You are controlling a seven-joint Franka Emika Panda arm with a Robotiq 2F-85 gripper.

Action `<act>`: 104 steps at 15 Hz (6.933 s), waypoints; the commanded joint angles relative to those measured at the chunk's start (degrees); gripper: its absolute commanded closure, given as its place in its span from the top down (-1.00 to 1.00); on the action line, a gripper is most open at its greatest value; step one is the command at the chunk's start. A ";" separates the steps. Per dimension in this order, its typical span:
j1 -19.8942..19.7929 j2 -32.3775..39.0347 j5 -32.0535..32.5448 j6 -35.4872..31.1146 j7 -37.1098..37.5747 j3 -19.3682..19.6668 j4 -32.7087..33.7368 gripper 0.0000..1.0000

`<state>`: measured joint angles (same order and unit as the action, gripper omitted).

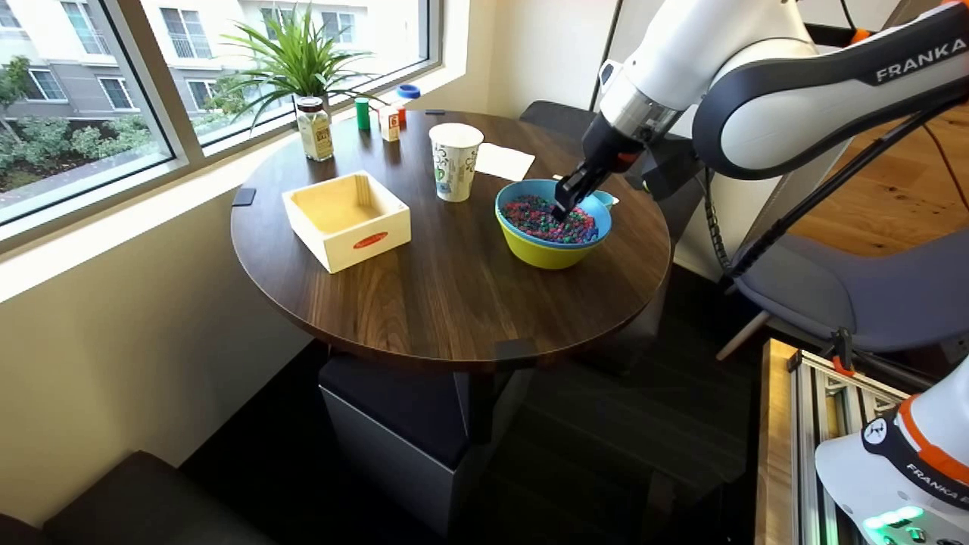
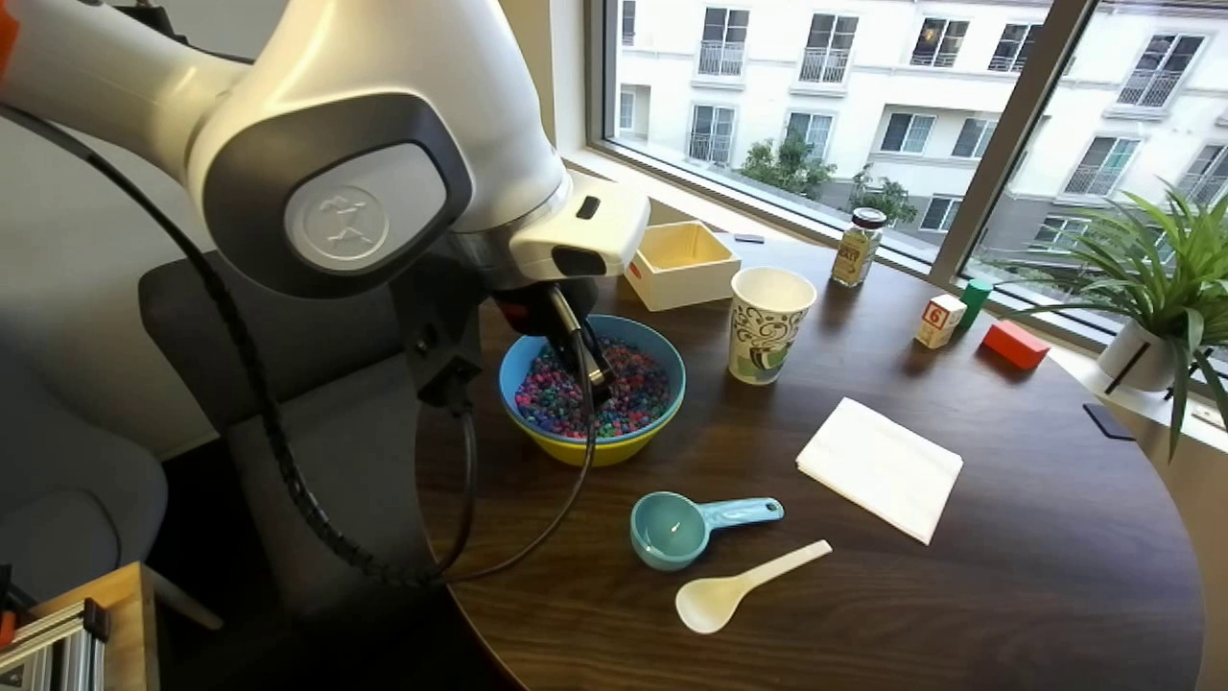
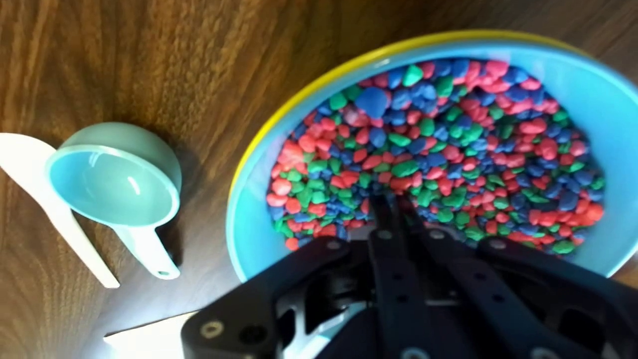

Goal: Put some cereal in the blue measuring spoon then place the cereal back in the blue bowl using the measuring spoon

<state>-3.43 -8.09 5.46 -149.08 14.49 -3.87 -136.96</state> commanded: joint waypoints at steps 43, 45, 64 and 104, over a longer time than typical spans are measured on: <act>-4.27 -3.95 4.70 -3.84 2.86 4.94 1.84 1.00; -2.39 -4.09 2.70 -3.84 1.74 4.05 1.71 1.00; 3.32 3.33 -9.25 -4.23 -6.80 2.83 0.98 -0.49; -5.62 -3.05 -6.26 -4.02 -4.75 9.16 -5.08 -0.94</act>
<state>-8.79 -11.41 -1.26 -152.75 8.88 5.03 -141.32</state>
